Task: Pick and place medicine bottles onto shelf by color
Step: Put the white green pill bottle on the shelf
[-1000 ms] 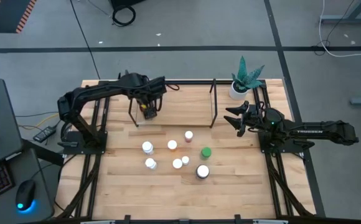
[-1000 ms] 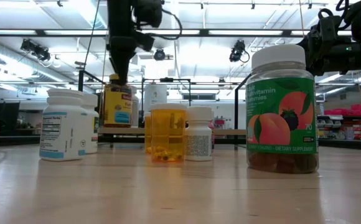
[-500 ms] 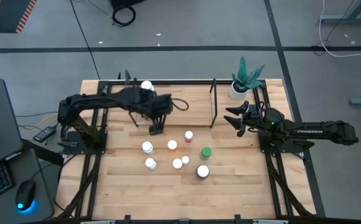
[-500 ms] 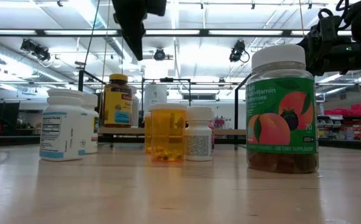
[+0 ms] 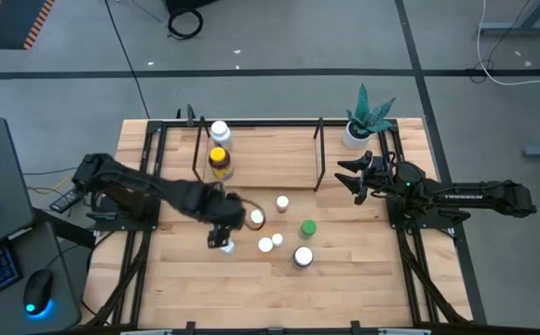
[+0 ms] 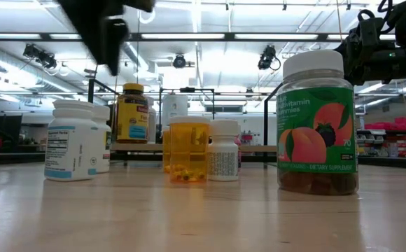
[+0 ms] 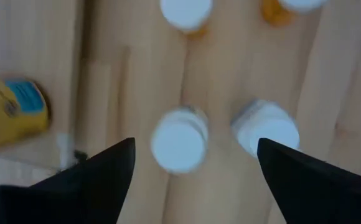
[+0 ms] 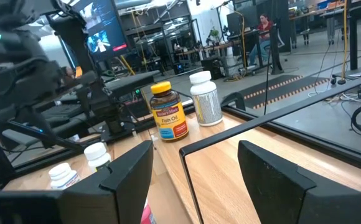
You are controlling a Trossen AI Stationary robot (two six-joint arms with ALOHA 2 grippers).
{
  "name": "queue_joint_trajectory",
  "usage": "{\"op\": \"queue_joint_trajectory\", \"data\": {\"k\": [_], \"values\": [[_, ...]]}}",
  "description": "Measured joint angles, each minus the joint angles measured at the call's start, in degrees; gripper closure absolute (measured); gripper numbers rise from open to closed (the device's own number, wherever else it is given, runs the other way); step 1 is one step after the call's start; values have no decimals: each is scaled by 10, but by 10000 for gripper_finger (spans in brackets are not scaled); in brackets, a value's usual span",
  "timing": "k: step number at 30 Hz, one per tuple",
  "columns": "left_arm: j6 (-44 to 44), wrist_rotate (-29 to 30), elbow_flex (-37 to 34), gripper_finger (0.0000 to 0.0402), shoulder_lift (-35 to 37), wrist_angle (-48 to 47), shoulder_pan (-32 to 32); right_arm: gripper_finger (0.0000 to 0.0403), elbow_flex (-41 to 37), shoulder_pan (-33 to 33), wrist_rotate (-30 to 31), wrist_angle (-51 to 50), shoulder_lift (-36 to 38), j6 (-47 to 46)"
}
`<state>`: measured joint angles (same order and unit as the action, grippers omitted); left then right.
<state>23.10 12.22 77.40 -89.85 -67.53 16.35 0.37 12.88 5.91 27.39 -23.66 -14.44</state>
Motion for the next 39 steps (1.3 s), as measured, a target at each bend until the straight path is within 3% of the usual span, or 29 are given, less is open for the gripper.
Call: {"op": "queue_joint_trajectory", "data": {"k": [8,16,25,39], "values": [[77,50,-14,74,29,3,60,160,0,0,0,1,0,0],[122,43,-14,74,25,-25,84,160,0,0,0,1,0,0],[197,23,-18,74,25,-119,83,160,0,0,0,2,0,0],[154,-11,-147,74,25,-44,49,160,0,0,0,2,0,0]]}}
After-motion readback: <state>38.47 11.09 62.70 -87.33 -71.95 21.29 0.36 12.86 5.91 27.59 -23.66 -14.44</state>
